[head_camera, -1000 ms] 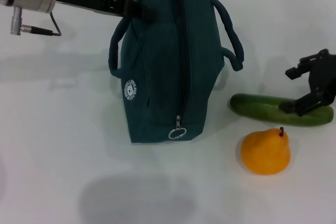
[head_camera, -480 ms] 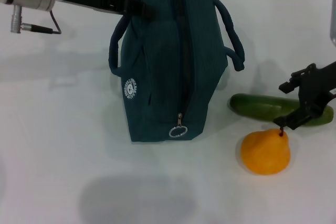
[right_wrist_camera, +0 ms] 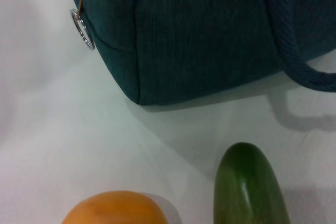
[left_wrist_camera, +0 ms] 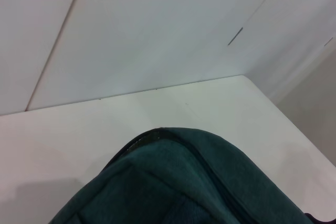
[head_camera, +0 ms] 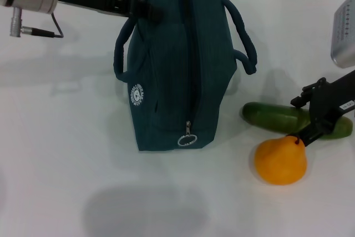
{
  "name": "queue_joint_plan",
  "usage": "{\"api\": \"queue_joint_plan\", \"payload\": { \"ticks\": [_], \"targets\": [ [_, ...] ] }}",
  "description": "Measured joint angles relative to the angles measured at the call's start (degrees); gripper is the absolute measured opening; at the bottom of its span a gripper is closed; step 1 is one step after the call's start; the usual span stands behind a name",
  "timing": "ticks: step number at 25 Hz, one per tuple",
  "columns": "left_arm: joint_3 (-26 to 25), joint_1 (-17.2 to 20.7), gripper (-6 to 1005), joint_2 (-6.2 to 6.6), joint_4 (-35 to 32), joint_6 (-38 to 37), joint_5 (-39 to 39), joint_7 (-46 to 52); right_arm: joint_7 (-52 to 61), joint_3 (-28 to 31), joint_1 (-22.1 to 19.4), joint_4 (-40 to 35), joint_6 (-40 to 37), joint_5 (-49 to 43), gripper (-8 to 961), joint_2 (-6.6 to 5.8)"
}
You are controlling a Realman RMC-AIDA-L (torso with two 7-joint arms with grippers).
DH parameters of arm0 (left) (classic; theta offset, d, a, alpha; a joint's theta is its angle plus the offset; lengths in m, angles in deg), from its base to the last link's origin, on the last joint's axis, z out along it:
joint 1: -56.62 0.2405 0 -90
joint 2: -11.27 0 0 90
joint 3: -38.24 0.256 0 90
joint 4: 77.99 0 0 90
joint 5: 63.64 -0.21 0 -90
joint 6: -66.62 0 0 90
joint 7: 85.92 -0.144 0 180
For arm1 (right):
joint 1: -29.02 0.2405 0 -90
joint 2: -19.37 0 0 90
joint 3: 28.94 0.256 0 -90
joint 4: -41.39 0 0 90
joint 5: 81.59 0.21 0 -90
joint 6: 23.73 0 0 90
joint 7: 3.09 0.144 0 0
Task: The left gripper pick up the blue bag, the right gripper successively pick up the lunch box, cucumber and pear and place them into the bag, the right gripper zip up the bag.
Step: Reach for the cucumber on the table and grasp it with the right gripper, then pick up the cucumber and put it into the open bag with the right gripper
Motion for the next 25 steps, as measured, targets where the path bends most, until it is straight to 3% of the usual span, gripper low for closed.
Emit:
{"api": "queue_joint_plan", "payload": {
  "ticks": [15,18,25],
  "targets": [
    [0.0,-0.21,53,0.31,0.0,0.35,-0.01,-0.5,3.12,-0.85,0.55,0.05,1.23,-3.08,797,-0.13],
    [0.0,-0.44,53,0.35,0.0,0.36,-0.01,-0.5,3.71,-0.75,0.81,0.59,1.06,-4.15,631,-0.04],
    [0.01,-0.48,53,0.35,0.0,0.36,-0.01,-0.5,3.73,3.22,0.69,1.27,-0.56,-3.87,635,-0.1]
  ]
}}
